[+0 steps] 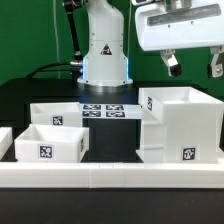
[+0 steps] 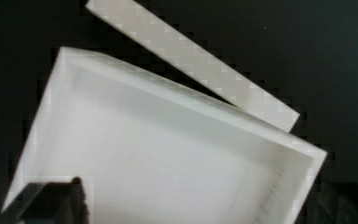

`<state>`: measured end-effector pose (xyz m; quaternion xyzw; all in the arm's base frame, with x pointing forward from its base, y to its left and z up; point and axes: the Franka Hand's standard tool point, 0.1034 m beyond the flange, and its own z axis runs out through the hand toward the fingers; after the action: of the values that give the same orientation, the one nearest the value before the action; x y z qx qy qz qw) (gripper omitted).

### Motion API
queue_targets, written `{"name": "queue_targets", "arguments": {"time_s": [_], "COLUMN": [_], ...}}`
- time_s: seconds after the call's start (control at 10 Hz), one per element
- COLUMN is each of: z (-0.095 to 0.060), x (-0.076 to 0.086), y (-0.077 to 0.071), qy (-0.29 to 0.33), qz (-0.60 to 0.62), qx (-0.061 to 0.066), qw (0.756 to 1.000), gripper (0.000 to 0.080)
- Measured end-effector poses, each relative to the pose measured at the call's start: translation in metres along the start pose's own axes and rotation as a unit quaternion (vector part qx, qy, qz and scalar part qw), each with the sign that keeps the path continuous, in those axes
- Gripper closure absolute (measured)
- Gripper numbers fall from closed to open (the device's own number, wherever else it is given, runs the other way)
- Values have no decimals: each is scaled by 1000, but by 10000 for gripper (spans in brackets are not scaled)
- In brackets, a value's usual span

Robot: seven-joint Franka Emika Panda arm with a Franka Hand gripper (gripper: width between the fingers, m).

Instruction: Assemble drawer

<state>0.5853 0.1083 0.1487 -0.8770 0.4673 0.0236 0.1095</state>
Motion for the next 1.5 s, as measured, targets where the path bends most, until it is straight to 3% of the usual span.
{"name": "queue_targets", "arguments": {"time_s": [0.2,0.3,0.5,1.0,1.1,1.5], "z": [1,5,0,-1,-5,-20], "x": [0,4,20,24,39,98], "y": [1,10,18,19,28,65], "qy": [0,0,7,1,0,14], "qz": [-15,-135,-295,-472,-547,-550], "qx": [-3,-23,-37,-42,-47,-52], "qw": [1000,991,955,880,836,833], "gripper": [150,150,150,150,150,150]}}
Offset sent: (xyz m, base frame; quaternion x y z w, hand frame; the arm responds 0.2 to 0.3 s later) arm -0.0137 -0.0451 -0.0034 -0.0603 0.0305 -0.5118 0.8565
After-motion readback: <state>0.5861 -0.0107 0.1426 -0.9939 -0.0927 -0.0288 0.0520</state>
